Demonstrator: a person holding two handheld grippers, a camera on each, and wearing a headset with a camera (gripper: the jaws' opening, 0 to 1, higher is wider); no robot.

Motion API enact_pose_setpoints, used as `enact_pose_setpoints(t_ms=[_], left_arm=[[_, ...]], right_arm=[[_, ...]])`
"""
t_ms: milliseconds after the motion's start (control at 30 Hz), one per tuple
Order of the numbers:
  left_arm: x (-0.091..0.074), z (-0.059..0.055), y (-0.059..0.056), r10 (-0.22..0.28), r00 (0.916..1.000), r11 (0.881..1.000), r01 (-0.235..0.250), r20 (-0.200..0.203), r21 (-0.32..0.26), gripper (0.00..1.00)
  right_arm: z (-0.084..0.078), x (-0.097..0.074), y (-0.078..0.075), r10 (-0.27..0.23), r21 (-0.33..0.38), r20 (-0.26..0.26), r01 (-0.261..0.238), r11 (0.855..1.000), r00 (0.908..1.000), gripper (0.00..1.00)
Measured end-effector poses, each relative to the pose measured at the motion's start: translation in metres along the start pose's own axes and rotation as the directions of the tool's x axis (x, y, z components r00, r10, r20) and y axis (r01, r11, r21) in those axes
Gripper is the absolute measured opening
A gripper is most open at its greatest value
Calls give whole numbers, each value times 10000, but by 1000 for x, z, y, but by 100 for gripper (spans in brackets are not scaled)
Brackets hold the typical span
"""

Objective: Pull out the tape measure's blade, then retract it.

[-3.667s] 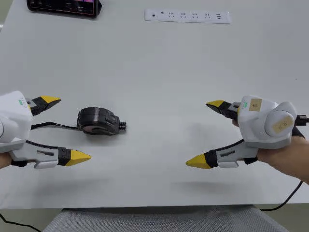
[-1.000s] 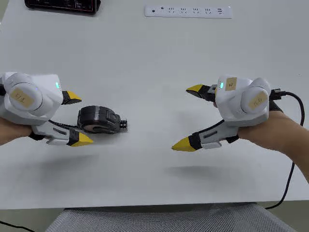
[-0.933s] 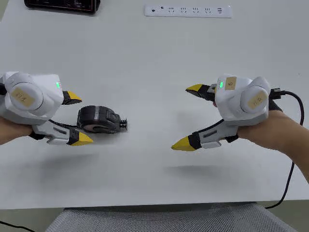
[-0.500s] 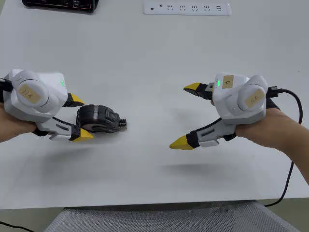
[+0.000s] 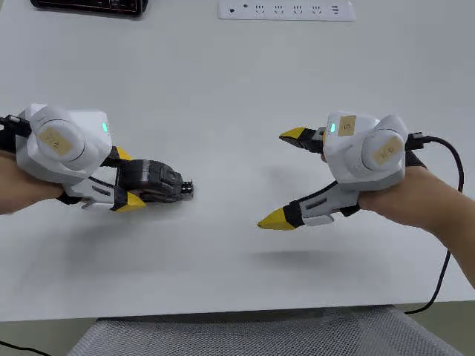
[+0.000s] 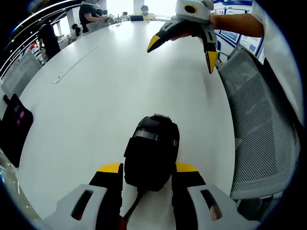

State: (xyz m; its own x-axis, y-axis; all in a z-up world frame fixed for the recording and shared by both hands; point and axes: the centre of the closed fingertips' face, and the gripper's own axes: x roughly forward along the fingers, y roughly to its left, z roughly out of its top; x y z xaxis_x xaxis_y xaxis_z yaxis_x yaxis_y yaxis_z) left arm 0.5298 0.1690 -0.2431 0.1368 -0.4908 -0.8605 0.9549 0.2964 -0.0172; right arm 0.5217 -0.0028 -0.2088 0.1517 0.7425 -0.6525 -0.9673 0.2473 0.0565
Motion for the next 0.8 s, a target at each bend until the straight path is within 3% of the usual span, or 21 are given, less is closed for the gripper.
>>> enact_pose_setpoints(t_ms=[400, 800], left_arm=[[3, -4, 0, 39, 9993, 9988, -21, -377, 487, 30], [4, -4, 0, -6, 9989, 9978, 36, -463, 659, 30]], right_arm=[[-2, 3, 4, 100, 26, -23, -100, 9999, 9999, 88], [-2, 4, 4, 127, 33, -27, -127, 9999, 9999, 86]])
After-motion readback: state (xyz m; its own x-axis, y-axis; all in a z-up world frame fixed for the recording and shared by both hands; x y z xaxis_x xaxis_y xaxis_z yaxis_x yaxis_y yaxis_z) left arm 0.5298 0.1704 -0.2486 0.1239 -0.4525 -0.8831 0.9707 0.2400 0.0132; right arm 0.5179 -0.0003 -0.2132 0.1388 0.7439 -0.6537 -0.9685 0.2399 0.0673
